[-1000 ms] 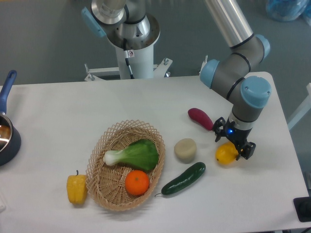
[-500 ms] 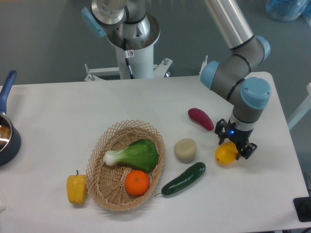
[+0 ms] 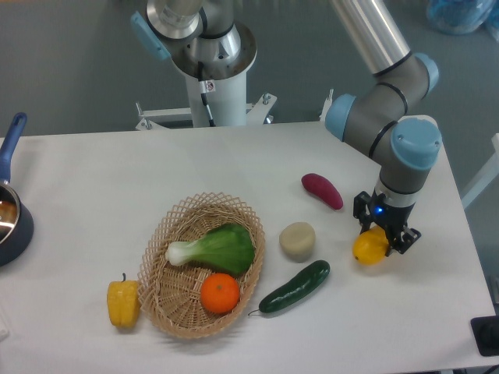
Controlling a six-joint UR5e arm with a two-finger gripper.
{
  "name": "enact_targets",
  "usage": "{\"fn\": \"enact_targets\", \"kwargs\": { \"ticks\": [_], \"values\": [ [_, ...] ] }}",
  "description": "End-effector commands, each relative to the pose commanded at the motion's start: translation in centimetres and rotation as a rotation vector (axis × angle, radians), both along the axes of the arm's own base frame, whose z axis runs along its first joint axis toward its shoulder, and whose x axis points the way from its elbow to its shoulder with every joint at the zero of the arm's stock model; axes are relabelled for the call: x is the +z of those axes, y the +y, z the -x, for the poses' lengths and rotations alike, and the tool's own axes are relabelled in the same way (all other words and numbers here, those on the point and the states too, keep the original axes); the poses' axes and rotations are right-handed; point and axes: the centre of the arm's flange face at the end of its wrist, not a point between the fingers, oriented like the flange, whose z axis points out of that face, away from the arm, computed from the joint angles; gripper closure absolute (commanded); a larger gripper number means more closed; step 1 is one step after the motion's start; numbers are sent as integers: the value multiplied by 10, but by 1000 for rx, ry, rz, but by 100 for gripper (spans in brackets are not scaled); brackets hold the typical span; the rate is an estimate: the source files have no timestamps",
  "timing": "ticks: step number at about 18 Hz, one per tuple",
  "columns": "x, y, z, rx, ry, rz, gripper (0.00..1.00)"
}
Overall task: Pick up the mango from the table
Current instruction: 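Lift the grasped mango up off the table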
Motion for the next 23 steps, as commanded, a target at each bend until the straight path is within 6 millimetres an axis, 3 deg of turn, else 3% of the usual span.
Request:
{"fn": "enact_targets", "kwargs": {
  "ticks": [4,10,13,23],
  "values": [
    [66,17,-22,63,-40,-255,84],
    [141,37,-68,120,-120,-477,84],
    [151,38,-73,146,-142,-511,84],
    [152,38,-72,164,-148,-517,84]
  ]
}}
